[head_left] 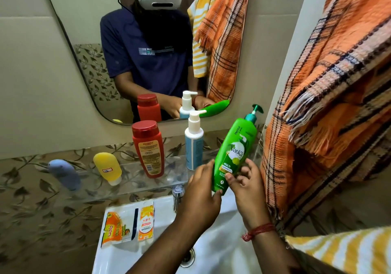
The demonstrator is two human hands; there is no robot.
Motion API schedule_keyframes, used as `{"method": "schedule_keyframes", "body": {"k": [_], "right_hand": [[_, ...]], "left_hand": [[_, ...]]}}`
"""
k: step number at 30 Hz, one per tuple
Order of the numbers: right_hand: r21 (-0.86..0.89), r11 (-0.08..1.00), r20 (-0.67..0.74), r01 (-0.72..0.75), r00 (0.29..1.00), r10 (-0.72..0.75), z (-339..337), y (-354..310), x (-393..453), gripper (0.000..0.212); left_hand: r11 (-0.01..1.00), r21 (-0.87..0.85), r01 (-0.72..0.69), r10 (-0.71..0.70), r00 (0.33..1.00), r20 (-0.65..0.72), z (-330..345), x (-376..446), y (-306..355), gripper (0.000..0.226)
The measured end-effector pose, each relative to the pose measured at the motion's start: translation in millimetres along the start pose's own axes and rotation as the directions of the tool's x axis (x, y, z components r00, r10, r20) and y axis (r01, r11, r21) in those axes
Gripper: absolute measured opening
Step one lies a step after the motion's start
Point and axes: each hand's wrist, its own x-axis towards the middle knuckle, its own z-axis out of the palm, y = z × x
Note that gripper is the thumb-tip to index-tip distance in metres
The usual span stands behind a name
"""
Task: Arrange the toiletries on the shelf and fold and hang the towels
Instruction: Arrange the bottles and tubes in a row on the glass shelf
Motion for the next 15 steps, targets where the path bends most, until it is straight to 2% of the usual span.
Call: {"method": "schedule_keyframes", "body": {"k": [7, 15], "right_hand": [[-0.161, 0.971, 0.043, 0.175, 0.985, -0.170, -1.9, -32.4, 33.4, 0.076], [-0.184, 0.969, 0.015, 0.167, 0.986, -0.167, 1.1, -30.8, 64.1, 0.075]], "left_hand": [[0.994, -0.103, 0.046, -0.042, 0.998, 0.038, 11.0, 34.9, 26.9, 0.094], [0.975, -0.185, 0.124, -0.114, 0.991, 0.064, 26.3, 59.8, 33.5, 0.090]]}}
